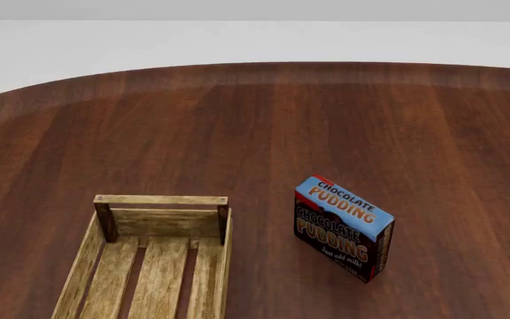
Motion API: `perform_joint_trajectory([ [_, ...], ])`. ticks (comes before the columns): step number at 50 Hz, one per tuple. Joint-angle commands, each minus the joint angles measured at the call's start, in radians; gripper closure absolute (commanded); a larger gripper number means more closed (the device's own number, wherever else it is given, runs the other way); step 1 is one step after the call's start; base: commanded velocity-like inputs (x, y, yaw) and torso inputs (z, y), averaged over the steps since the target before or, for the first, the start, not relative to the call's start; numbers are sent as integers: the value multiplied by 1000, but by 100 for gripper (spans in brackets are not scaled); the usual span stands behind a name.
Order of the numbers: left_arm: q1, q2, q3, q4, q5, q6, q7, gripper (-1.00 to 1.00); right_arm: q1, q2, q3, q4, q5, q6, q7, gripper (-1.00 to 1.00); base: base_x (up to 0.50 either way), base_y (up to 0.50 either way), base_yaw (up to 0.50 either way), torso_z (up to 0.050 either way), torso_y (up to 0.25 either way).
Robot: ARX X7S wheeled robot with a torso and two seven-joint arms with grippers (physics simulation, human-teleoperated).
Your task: Stack the left bowl on the right bowl and place them in the tray.
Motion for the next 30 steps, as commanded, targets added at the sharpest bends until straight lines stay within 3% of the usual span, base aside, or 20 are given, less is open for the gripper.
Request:
perform_joint_trajectory([
  [1,-15,-1,9,5,-3,-13,-7,-100,59,182,-125,64,11,205,0,100,0,0,0,0,0],
  [30,-13,-5,14,2,-9,-2,-16,-100,218,176,-193,219,70,207,0,100,0,0,0,0,0],
])
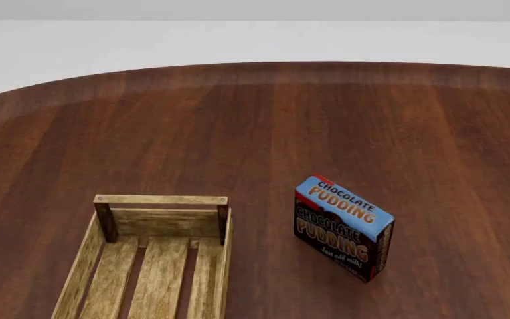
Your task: Stack the left bowl on the right bowl and place them in the tray.
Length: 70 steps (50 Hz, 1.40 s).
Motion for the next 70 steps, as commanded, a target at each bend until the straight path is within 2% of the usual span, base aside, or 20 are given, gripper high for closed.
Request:
perform_joint_trajectory([
  [1,9,-1,2,-6,0,15,-3,-100,61,1,-31,55,6,4,0,100,0,0,0,0,0],
  [41,18,-12,10,-9,-2,26,-17,-100,147,-32,-63,179,43,-3,2,100,0,0,0,0,0],
  [70,6,-15,25,-9,-7,21,-29,-100,191,-83,23,301,166,-103,113,100,0,0,0,0,0],
])
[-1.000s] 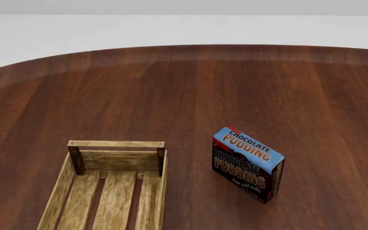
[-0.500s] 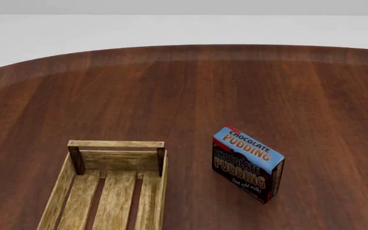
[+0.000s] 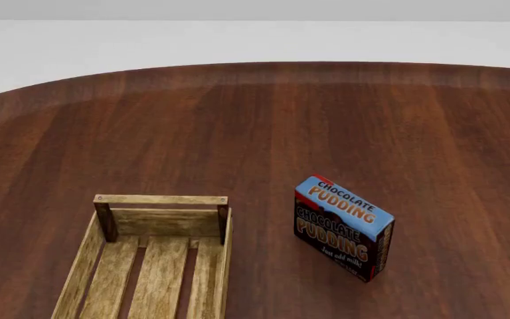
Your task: Stack the left bowl on the right bowl and place them in the tray.
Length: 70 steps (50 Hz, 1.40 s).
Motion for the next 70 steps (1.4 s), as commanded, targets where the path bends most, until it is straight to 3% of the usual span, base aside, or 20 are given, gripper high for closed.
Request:
perform_joint_trajectory([
  [1,11,-1,8,-8,4,17,-4,-100,27,-17,24,48,34,-41,45,100,0,0,0,0,0],
  [61,2,-16,19,-4,-6,8,-25,-100,18,-104,135,182,217,-169,238,100,0,0,0,0,0],
  [62,3,-17,21,-4,-5,9,-25,-100,20,-103,134,181,212,-167,239,-100,0,0,0,0,0],
  [70,2,-17,27,-5,-6,11,-27,-100,27,-84,87,178,166,-145,192,-100,0,0,0,0,0],
])
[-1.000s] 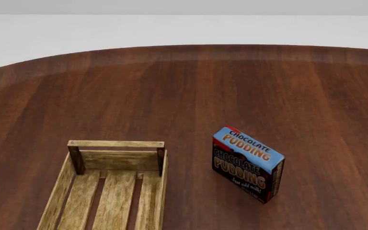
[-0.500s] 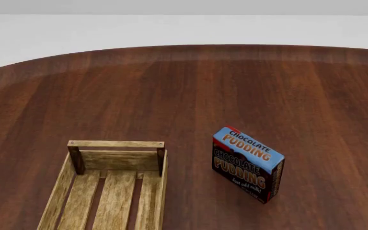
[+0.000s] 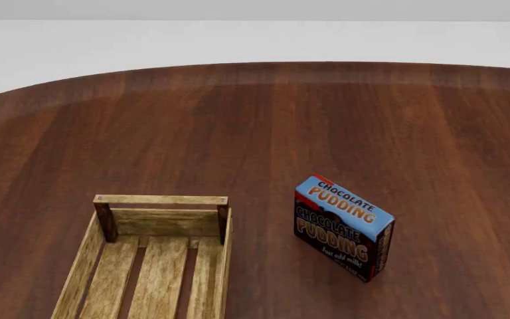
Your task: Stack the left bowl on the right bowl and place them in the tray.
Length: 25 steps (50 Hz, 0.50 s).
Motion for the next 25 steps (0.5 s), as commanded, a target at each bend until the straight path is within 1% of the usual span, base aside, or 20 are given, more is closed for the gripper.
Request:
perform_joint_trajectory([
  [1,-5,-1,8,1,-3,-3,-3,-100,14,13,-31,0,-36,13,-31,-100,0,0,0,0,0],
  [15,12,-3,5,-12,-2,22,-4,-100,22,16,-64,-31,-77,27,-67,-100,0,0,0,0,0],
  [18,19,-4,7,-17,0,30,-5,-100,24,15,-85,-109,-124,58,-128,-100,0,0,0,0,0],
  [22,23,-4,8,-18,0,33,-5,-100,27,41,-133,-216,-280,122,-277,-100,0,0,0,0,0],
  [24,23,-4,8,-21,0,38,-4,-100,15,111,-209,-284,-298,218,-292,-100,0,0,0,0,0],
  [25,22,-4,9,-19,-1,36,-5,-100,8,117,-206,-304,-304,223,-292,-100,0,0,0,0,0],
])
